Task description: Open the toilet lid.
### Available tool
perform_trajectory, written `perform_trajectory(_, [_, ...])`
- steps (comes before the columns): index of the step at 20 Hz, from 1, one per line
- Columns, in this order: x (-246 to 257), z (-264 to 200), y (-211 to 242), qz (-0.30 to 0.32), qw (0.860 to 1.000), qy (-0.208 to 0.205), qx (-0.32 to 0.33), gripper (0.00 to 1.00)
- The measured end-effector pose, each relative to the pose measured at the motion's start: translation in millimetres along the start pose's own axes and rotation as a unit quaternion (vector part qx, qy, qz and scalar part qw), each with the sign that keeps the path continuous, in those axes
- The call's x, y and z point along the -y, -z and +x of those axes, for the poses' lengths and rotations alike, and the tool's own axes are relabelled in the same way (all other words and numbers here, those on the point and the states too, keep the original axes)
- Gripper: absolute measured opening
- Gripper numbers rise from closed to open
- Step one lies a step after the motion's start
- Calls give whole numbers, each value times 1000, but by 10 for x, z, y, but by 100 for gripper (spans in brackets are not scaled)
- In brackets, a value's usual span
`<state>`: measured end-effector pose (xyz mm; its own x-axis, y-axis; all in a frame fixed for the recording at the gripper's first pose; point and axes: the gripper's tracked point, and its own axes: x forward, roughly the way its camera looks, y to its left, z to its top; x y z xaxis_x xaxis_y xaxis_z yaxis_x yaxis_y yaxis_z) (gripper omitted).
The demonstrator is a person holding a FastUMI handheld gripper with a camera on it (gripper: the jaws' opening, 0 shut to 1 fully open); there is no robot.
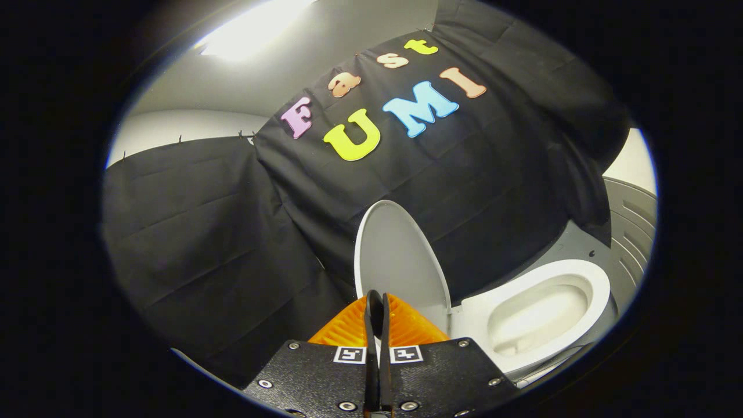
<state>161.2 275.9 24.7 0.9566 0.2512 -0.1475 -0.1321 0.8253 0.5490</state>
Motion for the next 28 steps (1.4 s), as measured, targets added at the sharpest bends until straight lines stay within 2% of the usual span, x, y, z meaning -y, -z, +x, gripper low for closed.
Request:
perform_trajectory(13, [-668,317,457,-80,996,-23,-20,1])
perform_trajectory(19, [-928,451,683,-137,990,-27,-19,1])
perform_trajectory(28, [-1150,594,925,-146,988,-33,-24,1])
